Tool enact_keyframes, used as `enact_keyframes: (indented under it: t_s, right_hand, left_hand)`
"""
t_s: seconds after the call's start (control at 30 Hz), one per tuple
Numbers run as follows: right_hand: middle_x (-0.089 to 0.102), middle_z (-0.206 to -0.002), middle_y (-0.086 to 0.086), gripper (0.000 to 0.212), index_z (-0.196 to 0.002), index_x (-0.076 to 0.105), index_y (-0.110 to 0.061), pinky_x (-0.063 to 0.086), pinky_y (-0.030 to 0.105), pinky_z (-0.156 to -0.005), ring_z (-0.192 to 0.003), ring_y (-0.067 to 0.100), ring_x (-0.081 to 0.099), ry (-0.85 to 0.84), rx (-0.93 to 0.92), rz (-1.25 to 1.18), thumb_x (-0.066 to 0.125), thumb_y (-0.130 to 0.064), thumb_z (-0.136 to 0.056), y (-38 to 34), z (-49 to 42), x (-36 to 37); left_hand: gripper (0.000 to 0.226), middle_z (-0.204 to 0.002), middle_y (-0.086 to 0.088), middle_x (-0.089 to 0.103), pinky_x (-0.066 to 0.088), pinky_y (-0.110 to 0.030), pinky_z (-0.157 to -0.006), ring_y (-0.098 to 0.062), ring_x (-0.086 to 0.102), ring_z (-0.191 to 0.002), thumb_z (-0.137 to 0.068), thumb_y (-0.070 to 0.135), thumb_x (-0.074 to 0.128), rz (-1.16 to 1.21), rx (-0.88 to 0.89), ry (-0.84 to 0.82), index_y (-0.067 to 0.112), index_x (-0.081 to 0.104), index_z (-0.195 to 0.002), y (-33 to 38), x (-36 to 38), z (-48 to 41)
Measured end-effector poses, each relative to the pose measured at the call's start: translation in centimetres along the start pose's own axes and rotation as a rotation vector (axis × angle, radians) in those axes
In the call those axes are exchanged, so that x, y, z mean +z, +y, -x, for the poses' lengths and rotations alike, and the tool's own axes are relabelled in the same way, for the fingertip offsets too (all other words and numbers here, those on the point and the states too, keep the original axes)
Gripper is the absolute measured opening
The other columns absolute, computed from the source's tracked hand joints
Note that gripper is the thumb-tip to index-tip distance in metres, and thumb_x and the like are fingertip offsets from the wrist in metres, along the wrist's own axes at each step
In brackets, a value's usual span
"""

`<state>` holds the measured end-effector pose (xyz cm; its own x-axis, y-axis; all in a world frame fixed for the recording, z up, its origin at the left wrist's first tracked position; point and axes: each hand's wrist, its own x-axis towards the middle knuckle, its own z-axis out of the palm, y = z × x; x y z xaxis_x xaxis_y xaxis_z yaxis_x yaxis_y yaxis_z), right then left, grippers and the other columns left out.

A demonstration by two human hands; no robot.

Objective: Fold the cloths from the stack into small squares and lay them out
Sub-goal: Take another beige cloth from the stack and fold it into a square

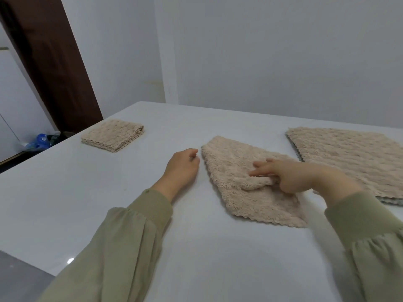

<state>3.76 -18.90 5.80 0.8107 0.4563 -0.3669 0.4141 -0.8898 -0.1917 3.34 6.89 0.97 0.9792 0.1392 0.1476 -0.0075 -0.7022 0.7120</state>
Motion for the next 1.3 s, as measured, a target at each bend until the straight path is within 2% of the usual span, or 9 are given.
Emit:
enact_keyframes:
  t_s: [0.17,0.3,0.4,0.53,0.63,0.83,0.93,1.07,1.3]
  right_hand:
    - [0.04,-0.145,0.0,0.04,-0.129,0.048,-0.022,0.044,0.04,-0.095,-0.113,0.015,0.051,0.611,0.083,-0.436,0.047,-0.017,-0.089,-5.7,-0.4,2.0]
    - [0.047,-0.137,0.001,0.058,-0.122,0.047,-0.018,0.031,0.048,-0.106,-0.127,0.022,0.04,0.621,0.042,-0.102,0.047,-0.06,-0.082,-10.8,-0.8,5.3]
    - [0.055,-0.118,0.002,0.029,-0.1,0.05,-0.018,0.04,0.039,-0.091,-0.112,0.026,0.049,0.627,0.066,0.007,0.052,-0.04,-0.081,-11.0,-1.6,6.0]
    - [0.063,-0.065,-0.002,0.01,-0.071,0.058,-0.019,0.044,0.024,-0.055,-0.063,0.017,0.059,0.675,0.171,-0.622,0.052,-0.018,-0.079,-7.8,-1.6,4.4]
    - [0.063,-0.068,-0.001,0.01,-0.075,0.064,-0.015,0.042,0.021,-0.056,-0.066,0.016,0.058,0.767,0.226,-0.993,0.059,-0.008,-0.081,-3.9,-1.1,2.9]
    - [0.061,-0.118,0.01,0.028,-0.101,0.065,-0.008,0.043,0.035,-0.087,-0.106,0.027,0.054,0.995,0.183,-0.176,0.057,0.004,-0.077,-1.3,-1.0,2.6]
    - [0.069,-0.092,0.005,0.017,-0.084,0.068,-0.011,0.046,0.035,-0.078,-0.089,0.026,0.056,0.848,-0.005,0.195,0.052,-0.019,-0.086,-2.9,-1.2,2.7]
    - [0.059,-0.088,-0.003,0.038,-0.092,0.058,-0.021,0.041,0.032,-0.07,-0.092,0.02,0.053,0.604,0.023,0.244,0.046,-0.056,-0.086,-3.1,-1.7,4.0]
    - [0.036,-0.05,-0.005,0.042,-0.052,0.035,-0.019,0.03,0.032,-0.06,-0.057,0.022,0.039,0.893,-0.057,-0.162,0.054,-0.021,-0.089,-6.3,-1.5,3.0]
  left_hand:
    - [0.036,-0.126,0.002,0.059,0.036,-0.022,-0.091,-0.014,0.054,-0.115,-0.095,0.011,0.042,0.076,0.053,-0.049,0.021,0.055,-0.127,0.4,0.7,-0.5]
    - [0.035,-0.114,0.004,0.062,0.036,-0.02,-0.09,-0.009,0.055,-0.105,-0.093,0.007,0.045,0.211,0.006,-0.017,0.02,0.058,-0.122,-0.1,0.3,-0.6]
    - [0.033,-0.11,0.003,0.063,0.036,-0.018,-0.088,-0.008,0.057,-0.103,-0.092,0.006,0.044,0.291,-0.016,0.035,0.017,0.06,-0.119,-0.5,-0.2,-0.5]
    - [0.03,-0.103,0.004,0.066,0.038,-0.007,-0.072,0.002,0.057,-0.087,-0.091,0.004,0.045,0.338,-0.015,0.071,0.016,0.065,-0.11,-0.8,-0.4,-0.2]
    - [0.03,-0.101,0.004,0.067,0.037,-0.005,-0.072,0.0,0.057,-0.089,-0.091,0.004,0.045,0.344,-0.013,0.067,0.017,0.066,-0.106,-0.9,-0.2,-0.2]
    - [0.026,-0.106,0.008,0.064,0.034,-0.012,-0.08,-0.004,0.056,-0.097,-0.092,0.007,0.048,0.202,0.021,0.02,0.023,0.066,-0.103,-0.7,0.5,0.0]
    - [0.027,-0.113,0.009,0.063,0.033,-0.014,-0.088,-0.004,0.055,-0.104,-0.093,0.009,0.047,0.076,0.056,-0.032,0.02,0.066,-0.109,-0.5,0.7,0.3]
    - [0.03,-0.121,0.005,0.061,0.034,-0.017,-0.096,-0.01,0.052,-0.116,-0.094,0.007,0.044,-0.011,0.121,-0.065,0.017,0.066,-0.112,-0.6,0.7,0.6]
    - [0.027,-0.112,0.006,0.063,0.034,-0.016,-0.089,-0.007,0.054,-0.105,-0.091,0.008,0.048,0.054,0.055,0.107,0.017,0.068,-0.107,-0.4,-1.4,0.2]
